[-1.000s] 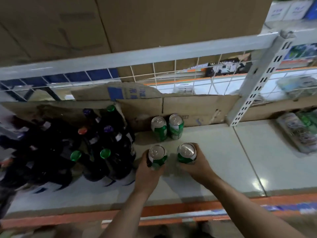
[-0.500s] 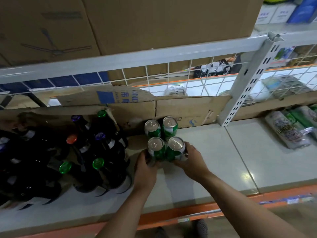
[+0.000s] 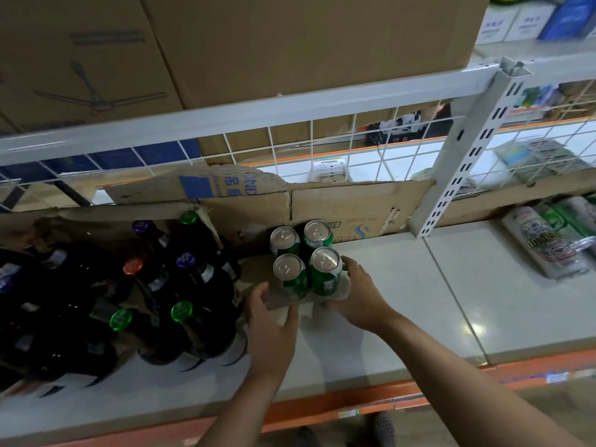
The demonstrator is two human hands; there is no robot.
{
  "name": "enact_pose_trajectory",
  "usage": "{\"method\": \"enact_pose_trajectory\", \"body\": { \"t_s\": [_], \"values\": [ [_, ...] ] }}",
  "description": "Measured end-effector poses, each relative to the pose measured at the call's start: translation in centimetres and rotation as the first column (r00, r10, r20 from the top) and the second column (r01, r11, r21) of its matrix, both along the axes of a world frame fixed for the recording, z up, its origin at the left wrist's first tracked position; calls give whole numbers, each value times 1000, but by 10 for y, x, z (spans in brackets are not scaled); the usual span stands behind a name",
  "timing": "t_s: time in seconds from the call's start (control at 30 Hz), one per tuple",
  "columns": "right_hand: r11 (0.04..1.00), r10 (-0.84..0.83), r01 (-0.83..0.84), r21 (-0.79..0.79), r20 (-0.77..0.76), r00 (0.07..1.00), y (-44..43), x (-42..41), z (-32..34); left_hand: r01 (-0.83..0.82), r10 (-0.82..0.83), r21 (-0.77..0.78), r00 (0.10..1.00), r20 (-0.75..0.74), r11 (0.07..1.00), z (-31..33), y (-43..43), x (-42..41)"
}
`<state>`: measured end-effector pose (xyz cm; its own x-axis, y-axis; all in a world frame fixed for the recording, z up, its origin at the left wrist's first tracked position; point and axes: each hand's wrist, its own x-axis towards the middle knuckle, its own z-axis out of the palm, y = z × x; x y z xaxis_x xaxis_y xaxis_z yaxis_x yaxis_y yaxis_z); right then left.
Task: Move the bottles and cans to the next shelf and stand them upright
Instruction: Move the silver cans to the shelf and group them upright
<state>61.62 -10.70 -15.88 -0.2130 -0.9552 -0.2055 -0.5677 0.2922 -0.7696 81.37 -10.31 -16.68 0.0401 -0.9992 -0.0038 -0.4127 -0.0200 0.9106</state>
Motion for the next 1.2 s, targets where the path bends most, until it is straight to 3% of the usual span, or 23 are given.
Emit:
{"method": "enact_pose_trajectory", "body": {
  "t_s": [0.13, 0.37, 0.63, 0.77, 0.97, 1.07, 1.2],
  "values": [
    [989, -128, 131, -64, 60, 990, 39, -26, 25, 231, -229, -195, 973, 37, 953, 32, 23, -1],
    [938, -290, 275, -212, -42, 956, 80, -113, 84, 500, -513, -183, 858, -22, 846, 81, -16, -87],
    [864, -502, 485, -134, -160, 850, 144, -258, 87, 644, -658, -170, 752, -32, 746, 77, -12, -250],
    [862, -498, 505, -31, -237, 834, 157, -338, 61, 708, -710, -113, 704, 29, 697, 54, -2, -331],
    [930, -304, 346, 121, -273, 913, 142, -415, 17, 654, -654, 50, 747, 119, 755, 37, 23, -431],
    [954, -263, 286, 87, -209, 942, 138, -424, 13, 649, -645, 65, 732, 219, 758, 32, 25, -454],
    [972, -234, 231, -37, -148, 961, 140, -437, 35, 683, -649, 83, 640, 410, 726, 26, 30, -462]
  ]
}}
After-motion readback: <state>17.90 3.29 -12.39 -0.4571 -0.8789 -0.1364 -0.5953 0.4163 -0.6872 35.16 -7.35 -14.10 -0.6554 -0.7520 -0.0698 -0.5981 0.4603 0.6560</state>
